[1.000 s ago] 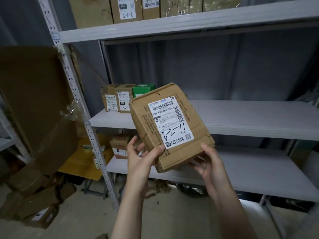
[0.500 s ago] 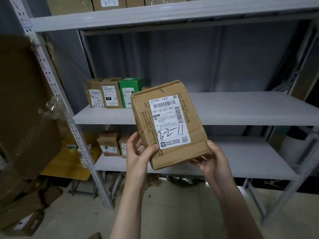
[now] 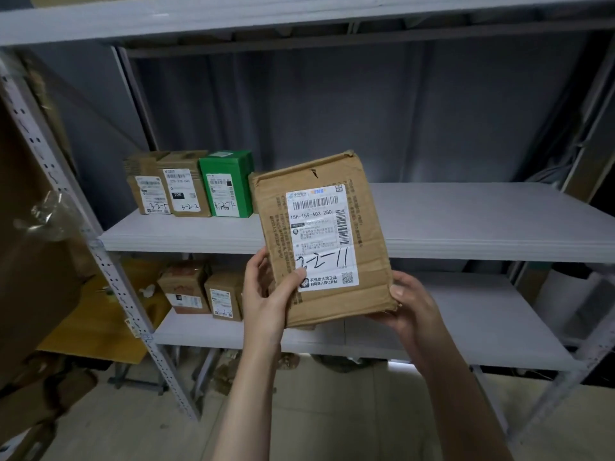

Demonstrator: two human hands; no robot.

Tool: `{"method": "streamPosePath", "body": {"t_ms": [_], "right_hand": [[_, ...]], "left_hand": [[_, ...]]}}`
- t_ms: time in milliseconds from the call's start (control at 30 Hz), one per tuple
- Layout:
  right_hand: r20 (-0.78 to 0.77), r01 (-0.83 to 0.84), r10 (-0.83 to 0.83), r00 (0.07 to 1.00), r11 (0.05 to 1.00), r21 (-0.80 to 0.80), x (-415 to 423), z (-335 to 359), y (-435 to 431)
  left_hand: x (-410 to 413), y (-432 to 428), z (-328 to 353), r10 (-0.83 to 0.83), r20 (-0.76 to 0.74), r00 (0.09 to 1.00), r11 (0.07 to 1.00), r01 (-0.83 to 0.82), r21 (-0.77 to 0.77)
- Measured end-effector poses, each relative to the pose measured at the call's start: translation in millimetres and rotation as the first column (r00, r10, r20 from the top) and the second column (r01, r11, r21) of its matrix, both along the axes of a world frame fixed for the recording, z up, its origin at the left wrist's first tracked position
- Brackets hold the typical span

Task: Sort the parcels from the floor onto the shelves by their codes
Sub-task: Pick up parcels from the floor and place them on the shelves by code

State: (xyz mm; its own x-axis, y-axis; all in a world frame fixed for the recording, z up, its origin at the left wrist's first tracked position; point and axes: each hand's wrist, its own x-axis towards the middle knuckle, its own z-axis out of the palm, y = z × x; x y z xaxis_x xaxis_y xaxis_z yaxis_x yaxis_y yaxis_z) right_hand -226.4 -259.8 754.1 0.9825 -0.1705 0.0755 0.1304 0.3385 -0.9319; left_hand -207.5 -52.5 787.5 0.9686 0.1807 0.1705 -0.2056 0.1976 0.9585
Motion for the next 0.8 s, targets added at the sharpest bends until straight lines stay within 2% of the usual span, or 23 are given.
{"method": "streamPosePath", "body": {"t_ms": [267, 467, 633, 800], "right_hand": [[0.024, 0.043, -0.044, 0.999, 0.998, 0.052, 66.1, -1.6, -54.0], [0.024, 0.039, -0.039, 0.999, 0.999, 0.023, 123.1, 7.7, -82.1], [0.050, 0.084, -0.076, 0.996, 0.981, -0.174, 167.7, 18.1, -100.4], [0.052, 0.076, -0.061, 0.997, 0.927, -0.366, 211.8, 13.5, -110.3]], "left_hand": [[74.4, -72.5, -4.6, 0.120, 0.199, 0.973, 0.960, -0.164, 0.226], [131.8, -107.7, 3.3, 0.010, 0.219, 0.976, 0.894, -0.107, 0.434], [184.5, -124.2, 8.8, -0.056, 0.222, 0.974, 0.844, -0.073, 0.531], [217.0, -131.4, 4.5, -0.069, 0.130, 0.989, 0.823, -0.017, 0.567]]}}
